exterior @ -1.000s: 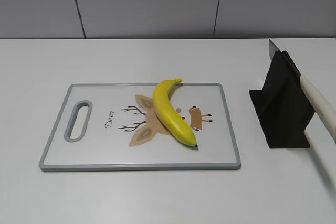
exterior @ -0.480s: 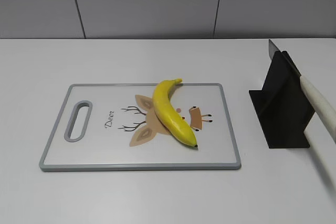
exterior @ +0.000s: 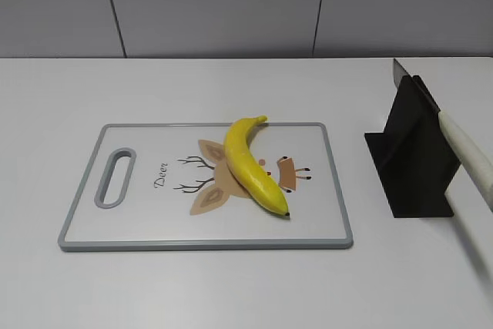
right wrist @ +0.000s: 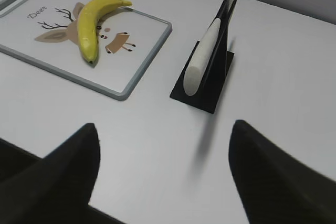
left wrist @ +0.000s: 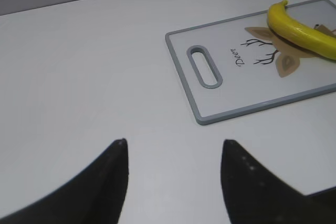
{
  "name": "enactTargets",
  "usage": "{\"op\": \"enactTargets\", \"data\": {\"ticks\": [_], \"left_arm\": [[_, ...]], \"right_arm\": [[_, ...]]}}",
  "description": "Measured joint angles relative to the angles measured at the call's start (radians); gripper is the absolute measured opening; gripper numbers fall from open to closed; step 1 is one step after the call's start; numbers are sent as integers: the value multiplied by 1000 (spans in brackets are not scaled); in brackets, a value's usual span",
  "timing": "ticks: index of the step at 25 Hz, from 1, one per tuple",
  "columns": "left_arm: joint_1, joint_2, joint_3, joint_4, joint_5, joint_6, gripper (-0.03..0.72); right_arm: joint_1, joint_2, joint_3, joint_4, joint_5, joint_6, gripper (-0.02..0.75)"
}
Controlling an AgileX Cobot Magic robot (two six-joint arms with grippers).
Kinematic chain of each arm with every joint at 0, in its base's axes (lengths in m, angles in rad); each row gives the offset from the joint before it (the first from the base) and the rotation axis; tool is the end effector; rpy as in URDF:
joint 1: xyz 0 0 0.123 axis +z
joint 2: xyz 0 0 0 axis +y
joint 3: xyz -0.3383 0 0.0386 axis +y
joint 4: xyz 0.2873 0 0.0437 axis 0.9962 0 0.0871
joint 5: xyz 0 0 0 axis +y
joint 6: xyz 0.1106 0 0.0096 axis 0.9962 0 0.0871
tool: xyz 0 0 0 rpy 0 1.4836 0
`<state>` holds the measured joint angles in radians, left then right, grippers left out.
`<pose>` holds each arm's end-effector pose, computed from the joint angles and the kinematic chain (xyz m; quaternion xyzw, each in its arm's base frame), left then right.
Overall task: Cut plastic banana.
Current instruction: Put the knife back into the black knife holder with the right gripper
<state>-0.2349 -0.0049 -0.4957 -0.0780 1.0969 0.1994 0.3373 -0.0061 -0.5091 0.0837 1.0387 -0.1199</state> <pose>-0.0122 -0.0050 0.2823 0.1878 0.8410 -0.0479 0.5051 -0.0118 0.0044 0.2924 -0.1924 0.8204 0.0998 0.5291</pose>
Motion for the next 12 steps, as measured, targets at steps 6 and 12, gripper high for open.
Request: {"op": "enactTargets", "data": {"ticks": [6,12], "left_arm": [[115,0,0,-1,0,0,552],[238,0,0,-1,0,0,552]], "right_arm": [[-126,0,0,27,0,0,594],[-304,0,0,32,1,0,593]]}}
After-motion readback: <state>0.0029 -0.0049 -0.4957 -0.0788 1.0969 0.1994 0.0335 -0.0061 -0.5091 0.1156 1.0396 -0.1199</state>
